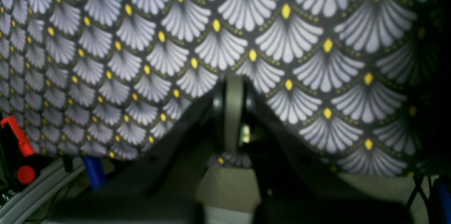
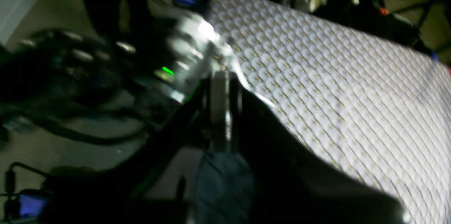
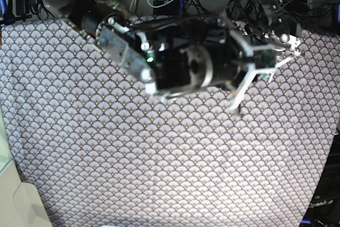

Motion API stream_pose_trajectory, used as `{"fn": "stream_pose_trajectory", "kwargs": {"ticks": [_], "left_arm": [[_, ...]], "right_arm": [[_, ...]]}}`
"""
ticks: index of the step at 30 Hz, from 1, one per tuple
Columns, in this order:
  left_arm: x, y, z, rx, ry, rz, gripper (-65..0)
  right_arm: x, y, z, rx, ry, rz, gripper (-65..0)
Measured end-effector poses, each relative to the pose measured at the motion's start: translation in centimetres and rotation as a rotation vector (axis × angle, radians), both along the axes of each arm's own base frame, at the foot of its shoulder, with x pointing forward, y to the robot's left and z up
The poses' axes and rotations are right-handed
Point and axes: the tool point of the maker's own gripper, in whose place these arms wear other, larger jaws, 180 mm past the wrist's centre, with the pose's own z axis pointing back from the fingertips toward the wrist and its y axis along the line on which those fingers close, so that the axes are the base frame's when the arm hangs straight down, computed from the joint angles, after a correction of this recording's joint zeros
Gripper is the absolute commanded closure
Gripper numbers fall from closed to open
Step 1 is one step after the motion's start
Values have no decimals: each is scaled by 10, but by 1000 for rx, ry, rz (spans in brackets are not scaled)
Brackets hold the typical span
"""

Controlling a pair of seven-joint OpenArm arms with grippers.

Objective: Fold the T-shirt properly

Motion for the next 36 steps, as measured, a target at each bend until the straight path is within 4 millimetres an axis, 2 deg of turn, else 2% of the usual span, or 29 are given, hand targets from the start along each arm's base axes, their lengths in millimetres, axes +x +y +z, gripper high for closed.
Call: {"fn": "stream_pose_trajectory", "kwargs": {"ticks": [3,7,18,36], "left_arm": [[0,0,0,0,0,0,0],[0,-1,0,0,1,-5,0],[0,-1,0,0,0,-2,0],[1,-1,0,-1,-1,-6,0]], "right_arm": [[19,-9,2,-5,-5,-63,0],[30,-14,5,-29,-40,-82,0],[26,-7,13,-2,-38,-67,0],[27,-9,10,-13,-40,-73,0]]}}
